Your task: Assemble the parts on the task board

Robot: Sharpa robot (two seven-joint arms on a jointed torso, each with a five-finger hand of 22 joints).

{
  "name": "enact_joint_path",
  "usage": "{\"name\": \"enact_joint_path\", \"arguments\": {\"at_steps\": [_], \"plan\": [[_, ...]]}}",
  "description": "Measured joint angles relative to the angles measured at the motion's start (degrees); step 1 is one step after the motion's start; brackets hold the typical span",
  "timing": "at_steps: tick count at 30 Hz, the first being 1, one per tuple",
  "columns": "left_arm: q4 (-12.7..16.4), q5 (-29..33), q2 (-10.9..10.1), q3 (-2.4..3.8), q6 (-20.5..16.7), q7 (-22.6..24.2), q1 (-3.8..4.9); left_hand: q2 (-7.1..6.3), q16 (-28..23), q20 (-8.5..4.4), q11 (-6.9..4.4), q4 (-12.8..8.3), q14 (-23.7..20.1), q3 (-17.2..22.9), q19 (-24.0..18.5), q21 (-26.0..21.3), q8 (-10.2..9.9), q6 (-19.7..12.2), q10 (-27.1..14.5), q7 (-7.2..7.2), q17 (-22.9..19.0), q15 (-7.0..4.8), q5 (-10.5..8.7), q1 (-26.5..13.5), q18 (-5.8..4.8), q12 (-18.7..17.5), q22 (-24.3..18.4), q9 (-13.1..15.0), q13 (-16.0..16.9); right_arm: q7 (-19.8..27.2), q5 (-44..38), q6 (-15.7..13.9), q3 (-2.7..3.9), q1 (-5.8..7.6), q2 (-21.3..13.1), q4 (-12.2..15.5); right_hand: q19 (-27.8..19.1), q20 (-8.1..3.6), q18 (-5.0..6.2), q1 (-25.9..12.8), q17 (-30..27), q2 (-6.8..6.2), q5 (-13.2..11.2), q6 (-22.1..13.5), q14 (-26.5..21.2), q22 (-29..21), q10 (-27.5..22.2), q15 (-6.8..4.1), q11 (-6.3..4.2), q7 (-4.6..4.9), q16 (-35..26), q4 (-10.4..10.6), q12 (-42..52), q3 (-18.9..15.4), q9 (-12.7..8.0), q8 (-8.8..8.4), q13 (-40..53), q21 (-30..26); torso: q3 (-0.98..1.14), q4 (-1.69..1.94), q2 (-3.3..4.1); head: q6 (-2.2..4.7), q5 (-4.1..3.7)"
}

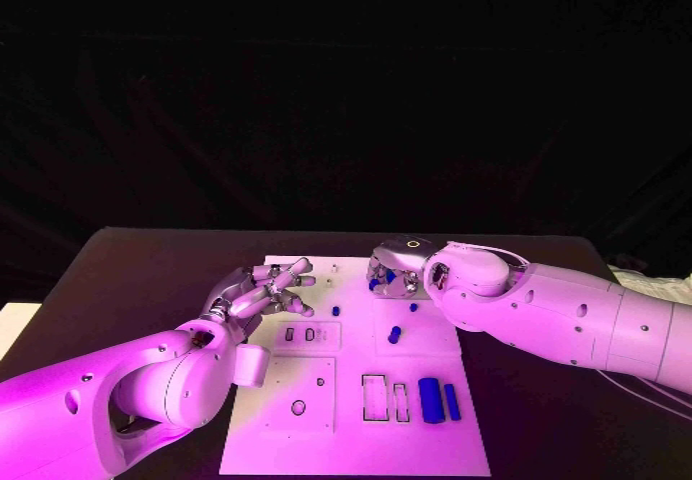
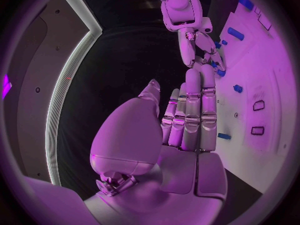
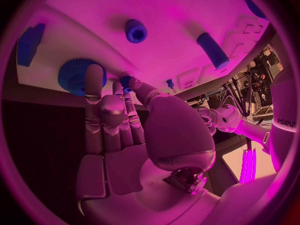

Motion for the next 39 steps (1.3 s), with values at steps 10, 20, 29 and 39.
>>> {"name": "enact_joint_path", "arguments": {"at_steps": [10,20,29,39], "plan": [[-0.1,-0.1,0.0,0.0,0.3,-0.2,0.01,0.0,0.0,0.0,0.0,0.0,0.0,0.0,0.0,0.0,0.0,0.0,0.0,0.0,0.1,0.0,0.0,0.0,0.0,0.0,0.1,0.0,0.1,0.2,0.0,-2.9,-0.18,-0.22,-0.6,0.7,-0.2,-0.2,0.0,0.6,2.8,0.55,-0.2,1.0,-0.1,0.9,1.2,-0.11,-0.64,-0.21,2.9,0.7,0.0,2.9,0.2,0.33,0.0,1.8,-0.04,0.07,0.18,0.1,0.03],[-0.6,-0.2,0.0,0.0,0.9,-0.3,0.01,0.3,-0.6,0.48,0.3,-0.2,-2.6,-0.6,-2.6,0.3,-0.3,-0.3,-0.3,0.31,0.4,0.72,0.0,-0.3,-0.02,-0.4,0.5,0.0,0.3,0.7,1.2,-12.8,-0.12,-0.23,-0.5,1.7,-0.6,-0.22,0.0,1.2,1.3,0.63,-0.5,1.0,-0.2,1.2,1.3,-0.2,-0.73,-0.21,2.0,1.1,-0.2,4.0,0.4,0.33,0.0,2.2,-0.1,0.26,0.34,0.83,0.11],[-0.6,-0.2,0.0,-0.01,1.6,0.1,0.01,0.3,-1.0,0.6,0.3,-0.4,-3.2,-0.7,-3.3,0.3,-0.3,-0.3,-0.3,0.31,0.4,0.71,0.0,-0.3,-0.01,-0.4,0.6,0.0,0.4,0.6,1.6,-14.9,-0.08,-0.03,2.0,-1.1,-0.9,-0.28,0.0,1.4,1.3,0.77,-0.6,1.0,-0.2,1.4,1.3,-0.2,-0.73,-0.21,2.0,1.4,-0.2,4.3,0.4,0.29,0.0,2.5,-0.19,0.43,0.51,1.21,0.38],[-0.5,-0.1,0.0,-0.01,2.1,0.5,0.02,0.53,-1.2,0.6,0.3,-0.4,-3.4,-0.7,-3.7,0.3,-0.3,-0.3,-0.3,0.31,0.4,0.9,0.0,-0.5,0.0,-0.4,0.6,0.0,0.5,1.0,2.8,-14.7,0.19,0.1,5.3,-4.5,-1.2,0.0,0.0,0.5,1.5,-0.09,-0.4,1.0,-0.2,1.6,1.1,-0.2,-0.51,-0.15,2.0,1.8,-0.2,4.6,0.4,0.22,0.1,2.6,-0.2,0.47,0.67,1.24,0.63]]}}
